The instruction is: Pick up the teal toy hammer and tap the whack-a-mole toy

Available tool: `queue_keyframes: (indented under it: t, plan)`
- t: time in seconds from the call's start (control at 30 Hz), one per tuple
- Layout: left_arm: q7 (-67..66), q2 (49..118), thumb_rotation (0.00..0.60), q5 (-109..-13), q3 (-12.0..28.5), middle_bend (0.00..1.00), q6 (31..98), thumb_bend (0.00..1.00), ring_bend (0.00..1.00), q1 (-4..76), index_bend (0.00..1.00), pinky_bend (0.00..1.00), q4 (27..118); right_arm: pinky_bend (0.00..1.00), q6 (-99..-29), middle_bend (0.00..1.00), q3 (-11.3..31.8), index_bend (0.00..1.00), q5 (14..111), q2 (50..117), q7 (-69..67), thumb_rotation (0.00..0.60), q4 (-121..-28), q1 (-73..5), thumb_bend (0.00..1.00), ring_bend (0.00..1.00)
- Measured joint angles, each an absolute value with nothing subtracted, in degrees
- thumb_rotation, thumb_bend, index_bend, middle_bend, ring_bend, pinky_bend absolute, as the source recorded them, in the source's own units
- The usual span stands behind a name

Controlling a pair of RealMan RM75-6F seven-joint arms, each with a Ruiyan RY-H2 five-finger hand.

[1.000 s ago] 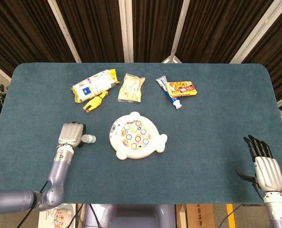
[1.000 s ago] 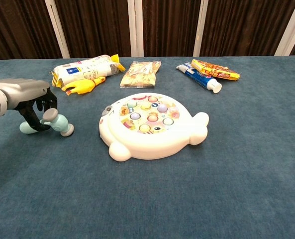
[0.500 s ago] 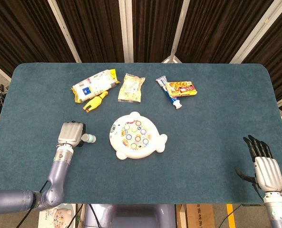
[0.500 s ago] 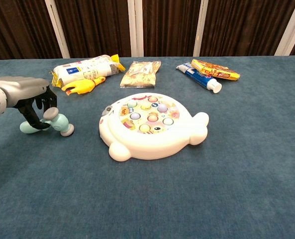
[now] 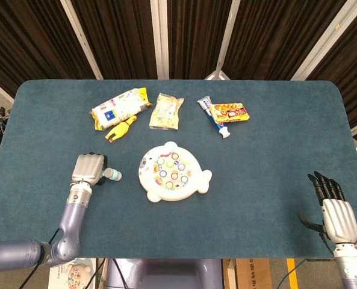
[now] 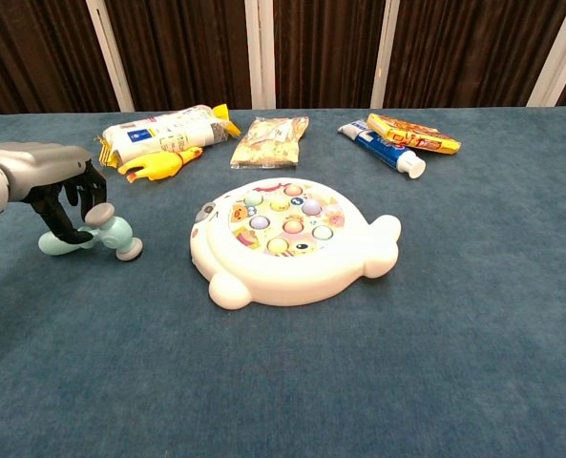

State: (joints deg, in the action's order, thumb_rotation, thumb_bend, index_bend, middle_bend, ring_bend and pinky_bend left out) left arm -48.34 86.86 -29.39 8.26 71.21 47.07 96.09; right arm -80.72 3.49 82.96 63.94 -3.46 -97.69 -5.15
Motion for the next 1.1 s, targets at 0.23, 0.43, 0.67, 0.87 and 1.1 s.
queue_keyframes:
  t: [0.23, 0.43, 0.67, 0.87, 1.1]
  plan:
    - [-47.78, 86.12, 0.6, -29.62, 8.81, 0.4, 71.41, 0.43, 0.3, 46.72, 0.46, 0.4, 96.75, 0.0, -80.74, 0.0, 3.43, 0.0, 83.05, 63.91, -3.41, 0.6, -97.71, -5.13, 0.24, 0.0]
    - [-46.99, 84.81, 0.6, -30.19, 9.34, 0.38, 71.64, 0.37, 0.28, 46.34, 0.45, 0.37, 98.43, 0.0, -80.79, 0.0, 3.42, 0.0, 83.04, 63.9, -3.31, 0.6, -97.74, -5.09, 0.24, 0.0]
    - [-44.71, 80.83, 0.6, -32.61, 9.56, 0.19, 72.82, 0.16, 0.13, 44.73, 0.26, 0.21, 104.34, 0.0, -80.87, 0.0, 3.41, 0.0, 83.11, 63.79, -3.31, 0.6, -97.58, -5.06, 0.24, 0.0]
    - [-39.91, 75.41, 0.6, -42.28, 6.61, 0.0, 76.15, 0.1, 0.0, 40.05, 0.0, 0.01, 111.5, 0.0, -80.67, 0.0, 3.0, 0.0, 83.72, 63.6, -2.49, 0.6, -97.46, -5.12, 0.24, 0.0]
    - [-32.63, 70.49, 0.6, -62.67, -2.95, 0.0, 83.93, 0.08, 0.0, 30.52, 0.0, 0.0, 113.79, 0.0, -80.31, 0.0, 2.01, 0.0, 85.39, 62.81, 0.37, 0.6, -98.05, -5.27, 0.24, 0.0]
